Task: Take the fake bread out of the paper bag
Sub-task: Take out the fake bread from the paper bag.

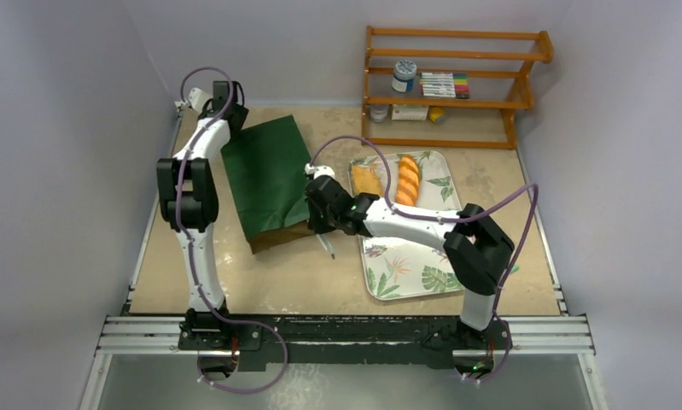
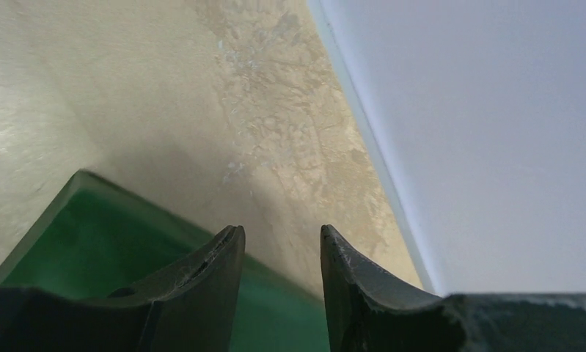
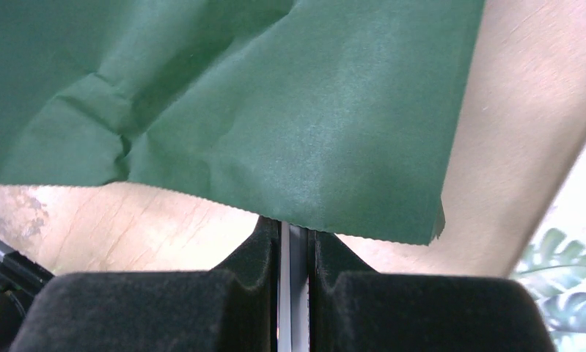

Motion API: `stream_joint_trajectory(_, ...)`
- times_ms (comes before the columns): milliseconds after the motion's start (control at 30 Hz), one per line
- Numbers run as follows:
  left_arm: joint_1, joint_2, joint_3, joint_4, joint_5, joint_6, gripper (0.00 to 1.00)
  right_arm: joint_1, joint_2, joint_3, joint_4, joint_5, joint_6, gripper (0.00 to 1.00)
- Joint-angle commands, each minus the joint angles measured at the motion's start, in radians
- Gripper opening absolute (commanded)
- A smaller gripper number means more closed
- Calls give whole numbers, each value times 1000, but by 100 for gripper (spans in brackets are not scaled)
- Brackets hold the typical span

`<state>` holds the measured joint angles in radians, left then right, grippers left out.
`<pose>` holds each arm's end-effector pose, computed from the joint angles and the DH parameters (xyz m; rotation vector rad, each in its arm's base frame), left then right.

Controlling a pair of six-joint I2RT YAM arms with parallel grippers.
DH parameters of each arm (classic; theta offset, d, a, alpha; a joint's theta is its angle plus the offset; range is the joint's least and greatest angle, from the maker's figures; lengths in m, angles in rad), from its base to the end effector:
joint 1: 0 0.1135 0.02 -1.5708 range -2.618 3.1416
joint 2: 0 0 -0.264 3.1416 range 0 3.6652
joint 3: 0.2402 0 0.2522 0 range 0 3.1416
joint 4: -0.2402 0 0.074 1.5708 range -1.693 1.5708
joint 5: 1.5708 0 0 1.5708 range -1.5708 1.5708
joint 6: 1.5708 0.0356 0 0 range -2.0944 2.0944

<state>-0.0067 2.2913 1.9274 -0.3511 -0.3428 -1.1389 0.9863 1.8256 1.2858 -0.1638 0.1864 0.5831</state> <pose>0.5257 0.0084 0.2103 -1.3501 1.7950 -0.2278 0.2321 0.3388 0.2240 -0.3684 2.3070 0.6092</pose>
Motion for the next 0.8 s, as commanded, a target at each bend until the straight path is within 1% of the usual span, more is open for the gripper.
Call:
stream_joint_trajectory(0, 22, -244, -114, 105, -55, -44, 43, -58, -23, 100, -15, -16, -63, 0)
stream_joint_trajectory(100, 47, -315, -146, 98, -50, -29, 47, -90, 15, 163, -41, -33, -108, 0)
stream_joint_trajectory(233, 69, -401, -205, 72, -28, -1, 48, -115, 75, 254, -77, -56, -166, 0)
stream_joint_trajectory(333, 78, -470, -313, 68, 5, -5, 48, -126, 101, 303, -93, -73, -193, 0)
stream_joint_trajectory(467, 78, -572, -492, 114, 76, -7, 48, -170, 140, 377, -125, -103, -233, 0)
stream_joint_trajectory(567, 60, -620, -578, 115, 129, -4, 48, -204, 156, 416, -143, -139, -262, 0)
stream_joint_trajectory(667, 16, -652, -641, 121, 160, -1, 48, -209, 161, 459, -165, -156, -285, 0)
stream_joint_trajectory(767, -31, -685, -667, 88, 134, -2, 48, -210, 167, 515, -201, -165, -292, 0)
